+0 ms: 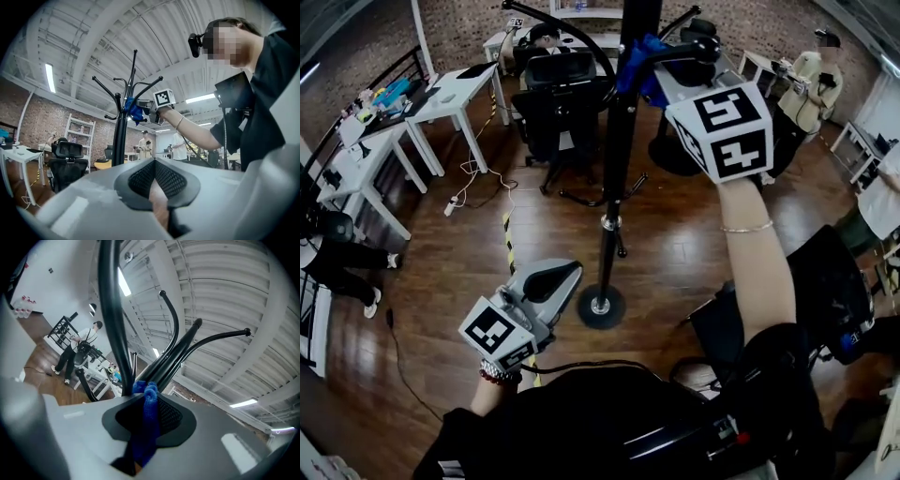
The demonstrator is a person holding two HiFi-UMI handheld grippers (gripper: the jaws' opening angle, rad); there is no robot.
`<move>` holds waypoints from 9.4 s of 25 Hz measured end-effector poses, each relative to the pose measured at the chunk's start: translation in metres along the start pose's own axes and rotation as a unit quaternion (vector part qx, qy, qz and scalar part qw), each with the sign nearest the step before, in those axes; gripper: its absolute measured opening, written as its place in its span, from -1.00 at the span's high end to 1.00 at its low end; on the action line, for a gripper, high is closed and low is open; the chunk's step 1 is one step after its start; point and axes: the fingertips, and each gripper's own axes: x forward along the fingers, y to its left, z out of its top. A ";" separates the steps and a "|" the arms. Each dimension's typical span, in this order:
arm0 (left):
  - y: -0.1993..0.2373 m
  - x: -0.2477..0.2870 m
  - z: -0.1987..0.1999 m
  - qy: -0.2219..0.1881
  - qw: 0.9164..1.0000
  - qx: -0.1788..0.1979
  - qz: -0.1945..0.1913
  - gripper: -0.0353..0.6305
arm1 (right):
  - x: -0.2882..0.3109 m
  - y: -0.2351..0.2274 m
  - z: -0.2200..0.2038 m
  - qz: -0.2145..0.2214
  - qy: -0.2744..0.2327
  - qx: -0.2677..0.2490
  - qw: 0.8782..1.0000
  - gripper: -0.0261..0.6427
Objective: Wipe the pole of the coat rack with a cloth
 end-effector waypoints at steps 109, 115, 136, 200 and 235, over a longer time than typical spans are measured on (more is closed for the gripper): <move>0.016 -0.057 -0.060 -0.037 0.995 -0.094 -0.003 0.88 | 0.006 -0.008 -0.077 0.010 0.215 -0.147 0.965 0.74; 0.009 -0.056 -0.059 -0.028 0.996 -0.089 -0.008 0.87 | -0.022 -0.041 -0.085 -0.026 0.222 -0.148 0.963 0.74; 0.005 -0.088 -0.065 -0.007 0.995 -0.093 0.033 0.88 | -0.043 0.089 0.027 -0.093 -0.114 -0.160 0.976 0.73; 0.009 0.008 -0.075 0.048 0.997 0.010 -0.061 0.88 | -0.002 0.192 -0.155 0.083 -0.058 -0.118 0.988 0.73; 0.012 0.043 -0.134 0.076 0.992 -0.049 -0.083 0.88 | -0.072 0.291 -0.255 0.354 0.143 0.152 0.912 0.73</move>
